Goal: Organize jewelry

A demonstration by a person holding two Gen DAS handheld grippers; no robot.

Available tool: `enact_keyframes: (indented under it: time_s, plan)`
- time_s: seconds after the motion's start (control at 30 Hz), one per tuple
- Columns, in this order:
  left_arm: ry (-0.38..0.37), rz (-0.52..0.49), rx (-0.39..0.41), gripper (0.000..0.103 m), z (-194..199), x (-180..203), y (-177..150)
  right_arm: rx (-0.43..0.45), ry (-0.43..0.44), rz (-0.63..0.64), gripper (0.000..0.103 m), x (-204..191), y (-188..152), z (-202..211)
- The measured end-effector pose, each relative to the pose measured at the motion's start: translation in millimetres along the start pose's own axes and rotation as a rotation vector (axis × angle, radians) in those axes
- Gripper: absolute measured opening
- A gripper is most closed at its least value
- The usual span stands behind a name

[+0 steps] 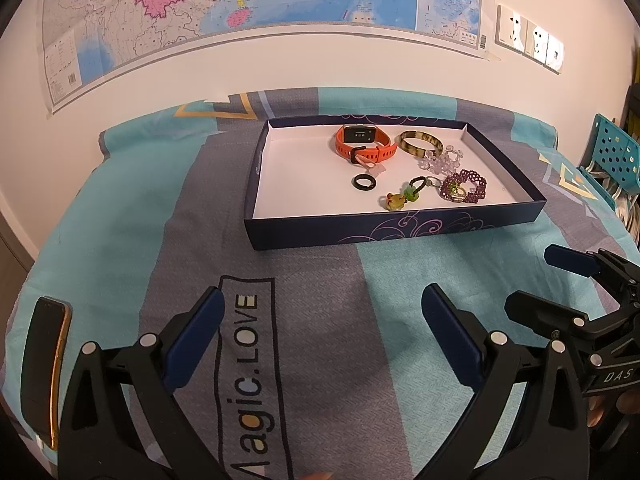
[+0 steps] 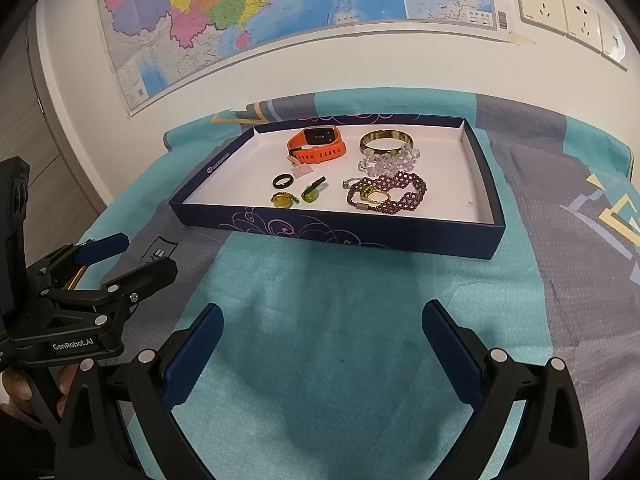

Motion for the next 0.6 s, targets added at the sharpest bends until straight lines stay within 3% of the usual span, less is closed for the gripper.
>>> enact_keyframes:
  time_s: [0.6]
  plan:
    - [-0.003, 0.002, -0.003, 0.097, 0.2, 1.3, -1.3, 0.003, -0.004, -0.003, 0.096, -0.2, 0.7, 0.1]
Point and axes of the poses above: each gripper's, at about its wrist camera, not at the fingertips, and z roughly against the way its jaws point, x to its right, y to its top, the point moved 4 cm from there along -z, roughly the way its jaws point, and after that the axes turned 7 degrees about y, right-handed, at the moved point
